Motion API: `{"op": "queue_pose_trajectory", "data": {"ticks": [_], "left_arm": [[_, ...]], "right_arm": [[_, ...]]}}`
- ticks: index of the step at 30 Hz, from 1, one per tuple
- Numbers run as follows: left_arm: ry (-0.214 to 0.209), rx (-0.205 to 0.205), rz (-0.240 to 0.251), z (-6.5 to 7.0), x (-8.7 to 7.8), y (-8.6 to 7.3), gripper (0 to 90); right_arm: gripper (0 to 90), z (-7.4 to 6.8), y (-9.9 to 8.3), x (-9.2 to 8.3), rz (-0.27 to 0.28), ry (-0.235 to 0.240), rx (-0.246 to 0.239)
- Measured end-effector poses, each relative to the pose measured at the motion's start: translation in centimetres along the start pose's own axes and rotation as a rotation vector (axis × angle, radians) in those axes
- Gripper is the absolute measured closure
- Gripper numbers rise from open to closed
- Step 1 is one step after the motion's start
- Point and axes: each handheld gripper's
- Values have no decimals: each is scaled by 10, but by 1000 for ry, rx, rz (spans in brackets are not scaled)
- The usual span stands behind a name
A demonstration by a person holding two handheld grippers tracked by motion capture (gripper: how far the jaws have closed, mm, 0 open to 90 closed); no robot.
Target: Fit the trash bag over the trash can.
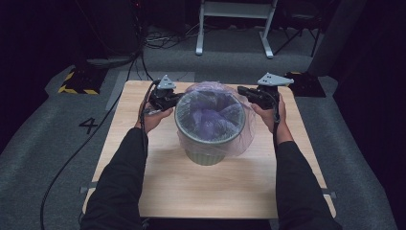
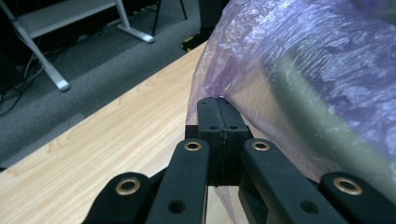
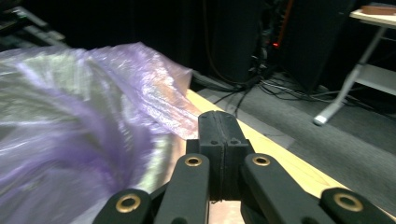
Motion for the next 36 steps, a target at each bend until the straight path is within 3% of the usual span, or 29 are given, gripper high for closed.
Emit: {"op": "queue_pose_trajectory", "data": {"ticks": [7, 16, 21, 25, 27, 30, 31, 32, 34, 36], "left_arm": [[-22, -21, -34, 1, 14, -6, 900], [-52, -52, -73, 4, 26, -22, 900], [-56, -77, -68, 3, 24, -35, 897], [-26, -97, -62, 4, 21, -48, 845], [-45, -102, -42, 3, 17, -53, 838], [-39, -109, -15, 3, 7, -59, 765], [-30, -110, -6, 3, 3, -60, 684], [-29, -110, 0, 3, -2, -61, 656], [-4, -94, 16, 5, -13, -64, 581], [-23, -103, 38, 6, -24, -68, 495]], "right_arm": [[900, 7, -7, 14, -59, -44, 26], [900, 7, -34, 35, -165, -53, 80], [900, 8, -49, 33, -169, -37, 107], [900, 10, -62, 28, -165, -27, 137], [900, 12, -68, 27, -162, -28, 143], [900, 16, -75, 21, -143, -32, 170], [894, 17, -75, 16, -130, -34, 170], [874, 18, -75, 13, -126, -40, 171], [733, 21, -76, 6, -122, -52, 169], [593, 25, -76, 1, -142, -71, 186]]}}
Point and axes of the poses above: each handheld gripper's, and its own axes: x roughly forward along the jaws, y roughly out of its top, z roughly to its right, and after that the axes turned 3 degrees about -z, right-handed
